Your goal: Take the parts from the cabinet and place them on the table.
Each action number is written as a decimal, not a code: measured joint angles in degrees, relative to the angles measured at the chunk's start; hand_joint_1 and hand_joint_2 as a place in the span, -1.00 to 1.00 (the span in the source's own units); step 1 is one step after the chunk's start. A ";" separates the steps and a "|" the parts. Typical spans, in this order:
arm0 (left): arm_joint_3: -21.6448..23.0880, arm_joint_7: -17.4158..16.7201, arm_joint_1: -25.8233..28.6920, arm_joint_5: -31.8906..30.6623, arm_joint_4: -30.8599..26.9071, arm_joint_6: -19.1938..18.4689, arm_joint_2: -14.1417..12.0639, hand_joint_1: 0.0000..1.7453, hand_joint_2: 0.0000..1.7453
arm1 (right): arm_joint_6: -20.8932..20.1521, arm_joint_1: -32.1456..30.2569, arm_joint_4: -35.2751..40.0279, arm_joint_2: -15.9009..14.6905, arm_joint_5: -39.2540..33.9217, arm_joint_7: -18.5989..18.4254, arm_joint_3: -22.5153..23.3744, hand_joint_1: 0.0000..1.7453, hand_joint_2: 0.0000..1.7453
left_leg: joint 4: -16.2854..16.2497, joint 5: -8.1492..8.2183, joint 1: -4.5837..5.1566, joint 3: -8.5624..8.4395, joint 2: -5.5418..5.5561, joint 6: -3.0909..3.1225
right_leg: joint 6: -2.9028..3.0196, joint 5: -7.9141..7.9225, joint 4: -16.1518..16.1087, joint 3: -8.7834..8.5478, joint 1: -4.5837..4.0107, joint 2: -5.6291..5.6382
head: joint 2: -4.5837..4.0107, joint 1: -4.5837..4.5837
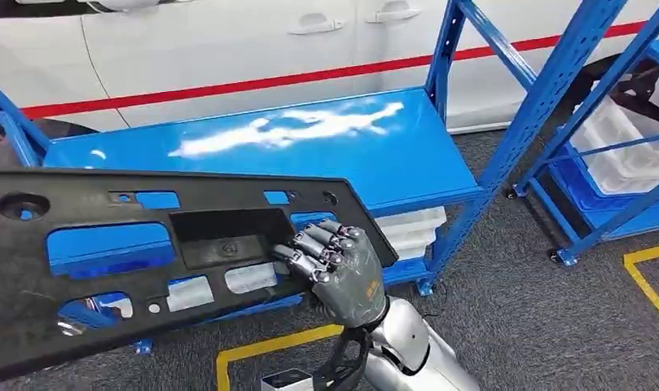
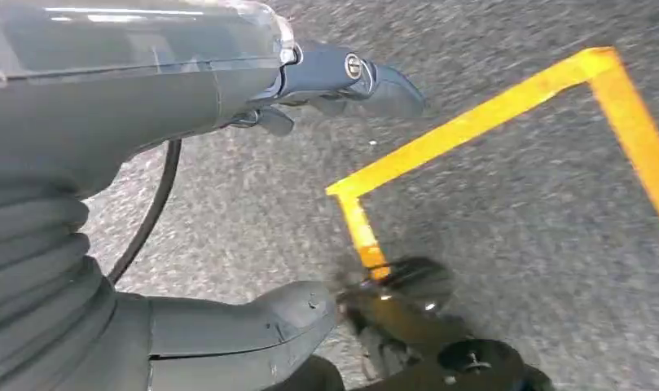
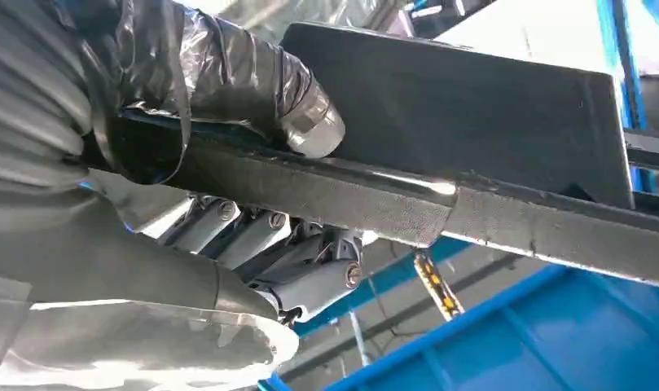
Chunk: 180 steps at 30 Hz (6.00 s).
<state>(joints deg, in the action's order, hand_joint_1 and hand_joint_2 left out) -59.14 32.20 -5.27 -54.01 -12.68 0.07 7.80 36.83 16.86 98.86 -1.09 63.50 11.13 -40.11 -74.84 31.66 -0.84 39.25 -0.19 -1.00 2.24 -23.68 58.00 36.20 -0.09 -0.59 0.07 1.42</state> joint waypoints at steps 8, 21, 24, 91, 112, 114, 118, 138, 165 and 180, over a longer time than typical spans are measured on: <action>0.00 0.17 -0.25 -0.09 0.00 -0.42 0.13 -1.00 1.00 | -2.03 1.33 -0.02 0.46 -3.26 0.20 -0.07 1.00 1.00 | 18.67 -2.02 0.38 -12.00 0.08 2.51 | -2.33 4.39 0.33 2.84 -0.32 -0.03 | 0.00 -0.07; 0.02 -0.37 0.11 -1.33 0.00 -0.90 0.28 -1.00 1.00 | -2.56 1.11 -0.46 0.52 -3.48 -0.09 -0.09 1.00 1.00 | 16.44 -9.62 0.29 -2.46 -0.41 1.24 | -2.68 -7.21 0.28 -8.00 0.77 0.65 | 0.00 -0.07; 0.02 -0.46 0.39 -1.71 0.00 -1.05 0.28 -1.00 1.00 | -2.52 0.91 -0.48 0.52 -3.48 -0.11 -0.05 1.00 1.00 | 16.21 -9.70 -0.34 -1.53 -0.22 0.28 | -0.97 -5.36 0.11 -6.56 0.90 0.30 | 0.02 -0.04; 3.26 -1.70 -2.21 -5.49 -0.02 -1.20 0.66 -1.00 1.00 | -3.74 -1.85 -0.15 -0.13 -2.50 -1.16 0.61 1.00 1.00 | -0.83 0.81 0.08 1.13 -0.09 -0.17 | 0.37 -0.58 -0.29 -1.13 0.20 0.16 | 0.00 -0.02; 3.61 -1.03 -2.42 -4.98 -0.33 -1.16 -0.42 -1.00 1.00 | -3.19 -3.02 0.68 -0.66 -3.28 0.15 0.41 1.00 1.00 | 16.41 -8.17 0.46 -2.98 -0.46 2.52 | -2.31 -4.49 7.48 -4.81 0.80 0.60 | 0.00 -0.04; 3.67 -1.01 -2.50 -4.98 -0.33 -1.20 -0.42 -1.00 1.00 | -3.06 -2.73 1.18 -0.66 -3.28 0.17 0.39 1.00 1.00 | 16.30 -9.05 0.58 -2.40 -0.33 1.86 | -1.73 -8.25 0.41 -8.81 0.31 0.66 | 0.00 0.00; 3.67 -1.01 -2.74 -4.96 -0.50 -0.85 -0.74 -1.00 1.00 | -2.73 -2.39 1.55 -0.63 -3.17 0.31 0.33 1.00 1.00 | 16.64 -9.89 0.09 -1.42 -0.02 0.43 | -0.05 -5.31 -0.25 -6.70 0.42 0.17 | 0.00 -0.04; 5.18 -1.64 -3.31 -5.35 -0.90 -1.22 -1.62 -1.00 1.00 | -4.81 -2.23 1.95 -1.22 -1.08 -0.26 -0.18 1.00 1.00 | 19.15 -4.97 0.39 -9.52 -0.60 3.34 | -2.65 -9.17 17.55 7.33 0.54 0.54 | 0.00 -0.09; 6.08 0.00 -3.07 -4.90 -0.92 -0.35 -1.77 -1.00 1.00 | -6.14 -1.55 2.89 -2.54 -0.40 -1.03 -1.03 1.00 1.00 | 20.27 -0.72 0.36 -14.70 -0.65 2.89 | -1.99 2.87 1.27 3.63 0.07 0.15 | 0.00 -0.07; 6.51 0.35 -3.00 -4.81 -0.92 0.15 -1.75 -1.00 1.00 | -7.11 -1.49 3.04 -2.86 -1.95 -0.92 -1.29 1.00 1.00 | 16.79 -1.90 0.17 -9.27 -0.49 0.73 | -0.79 -3.04 1.46 -1.81 0.70 0.36 | 0.00 -0.07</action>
<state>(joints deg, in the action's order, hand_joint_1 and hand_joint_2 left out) -52.63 32.55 -8.27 -58.82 -13.59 0.22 6.05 29.72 15.37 101.90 -3.96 61.55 10.21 -41.40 -58.05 29.76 -0.66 29.98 -0.67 -0.28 1.46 -26.72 59.45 34.39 0.62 -0.23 0.07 1.36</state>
